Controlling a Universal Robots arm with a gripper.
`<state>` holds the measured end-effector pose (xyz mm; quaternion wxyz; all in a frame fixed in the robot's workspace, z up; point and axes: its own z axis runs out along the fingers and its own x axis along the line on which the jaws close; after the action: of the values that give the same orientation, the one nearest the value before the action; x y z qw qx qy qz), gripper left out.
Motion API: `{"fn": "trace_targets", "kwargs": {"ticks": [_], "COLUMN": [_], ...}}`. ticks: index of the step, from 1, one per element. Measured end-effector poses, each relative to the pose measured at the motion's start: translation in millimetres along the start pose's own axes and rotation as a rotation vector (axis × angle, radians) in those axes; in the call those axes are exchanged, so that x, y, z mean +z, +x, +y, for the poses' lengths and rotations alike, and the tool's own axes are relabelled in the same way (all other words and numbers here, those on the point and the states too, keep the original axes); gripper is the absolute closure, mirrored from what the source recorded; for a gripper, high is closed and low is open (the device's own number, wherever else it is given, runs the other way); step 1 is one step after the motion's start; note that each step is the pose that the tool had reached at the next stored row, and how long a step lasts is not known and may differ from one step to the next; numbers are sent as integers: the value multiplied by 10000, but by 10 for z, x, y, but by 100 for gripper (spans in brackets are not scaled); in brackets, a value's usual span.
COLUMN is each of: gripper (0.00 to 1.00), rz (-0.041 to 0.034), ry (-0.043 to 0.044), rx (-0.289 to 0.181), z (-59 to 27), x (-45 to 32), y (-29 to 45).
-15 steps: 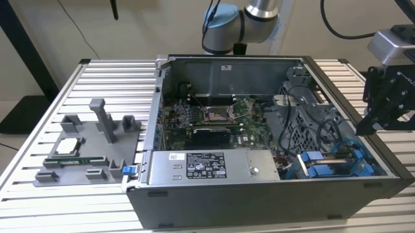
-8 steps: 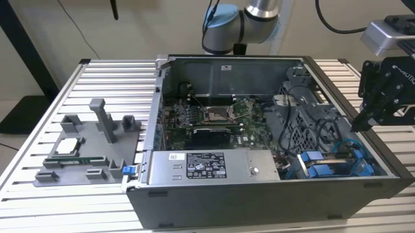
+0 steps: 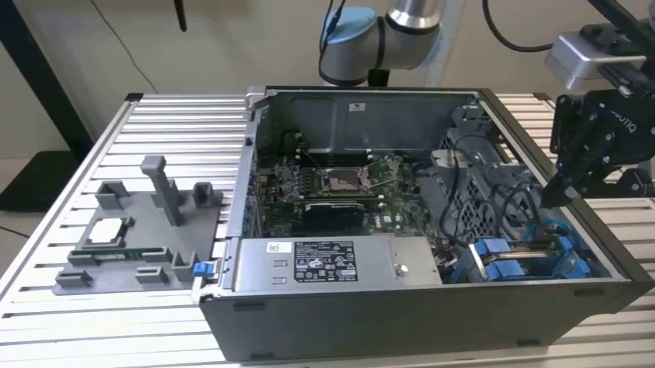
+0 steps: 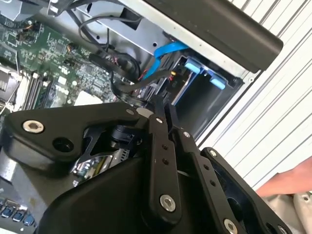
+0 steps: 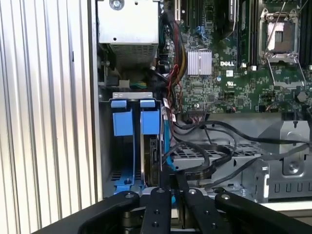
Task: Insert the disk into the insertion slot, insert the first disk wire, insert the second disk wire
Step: 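Insert the second disk wire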
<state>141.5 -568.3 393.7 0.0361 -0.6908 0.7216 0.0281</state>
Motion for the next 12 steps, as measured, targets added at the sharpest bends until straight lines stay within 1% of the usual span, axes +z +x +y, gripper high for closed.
{"fn": "trace_targets", "kwargs": {"ticks": [10, 12], "gripper": [100, 100], "rz": [-57, -68], "ry": [276, 316], "rx": [-25, -28], "z": [281, 327], "x": [-3, -5], "y": [12, 19]}}
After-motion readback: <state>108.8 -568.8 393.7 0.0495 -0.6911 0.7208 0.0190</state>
